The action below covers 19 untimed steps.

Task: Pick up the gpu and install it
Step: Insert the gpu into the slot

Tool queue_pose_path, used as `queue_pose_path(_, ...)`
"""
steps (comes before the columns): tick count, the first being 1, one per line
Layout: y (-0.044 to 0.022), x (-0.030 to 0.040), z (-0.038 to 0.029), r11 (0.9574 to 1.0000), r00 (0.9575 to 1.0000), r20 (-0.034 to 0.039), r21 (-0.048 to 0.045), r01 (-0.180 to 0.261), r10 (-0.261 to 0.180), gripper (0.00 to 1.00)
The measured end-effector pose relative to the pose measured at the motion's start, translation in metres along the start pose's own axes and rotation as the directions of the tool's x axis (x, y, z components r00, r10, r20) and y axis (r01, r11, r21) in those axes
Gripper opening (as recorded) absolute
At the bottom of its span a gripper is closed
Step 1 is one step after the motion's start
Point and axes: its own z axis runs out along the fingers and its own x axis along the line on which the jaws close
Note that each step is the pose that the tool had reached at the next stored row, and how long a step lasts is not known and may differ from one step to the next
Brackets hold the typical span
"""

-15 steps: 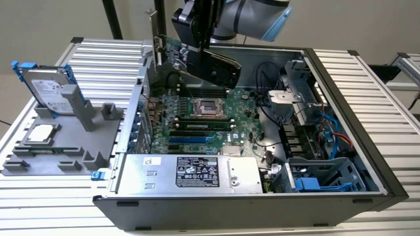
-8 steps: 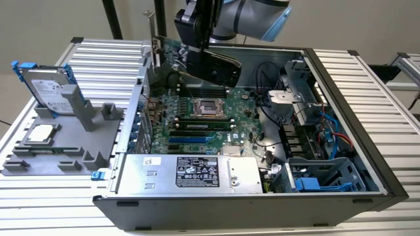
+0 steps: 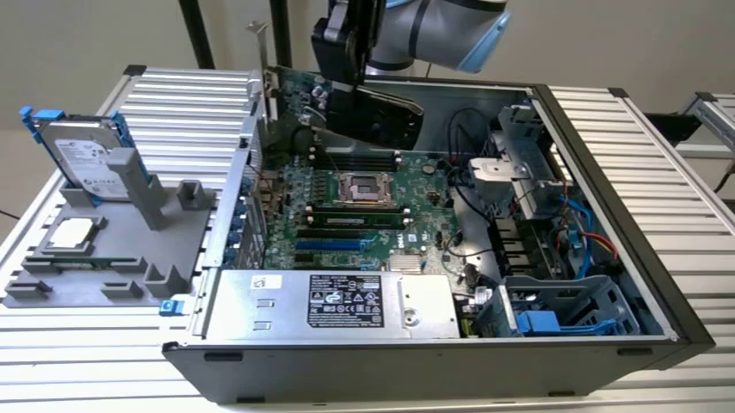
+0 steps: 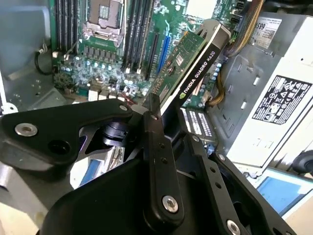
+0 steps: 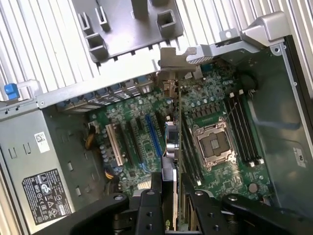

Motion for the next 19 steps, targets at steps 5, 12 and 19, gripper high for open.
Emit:
queue_pose_path(5,0.0000,0.0000,0.0000,0.9989,0.9989,-0.0018,-0.0009,0.047,-0.047,0.00)
queue_pose_path(12,0.0000,0.0000,0.0000,0.9939,0.9939,-0.0042,-0.0024,0.110,-0.110,0.00)
queue_pose_path(19,0.0000,0.0000,0.0000,0.9852,0.9852,-0.0065,-0.0039,0.171,-0.171,0.00)
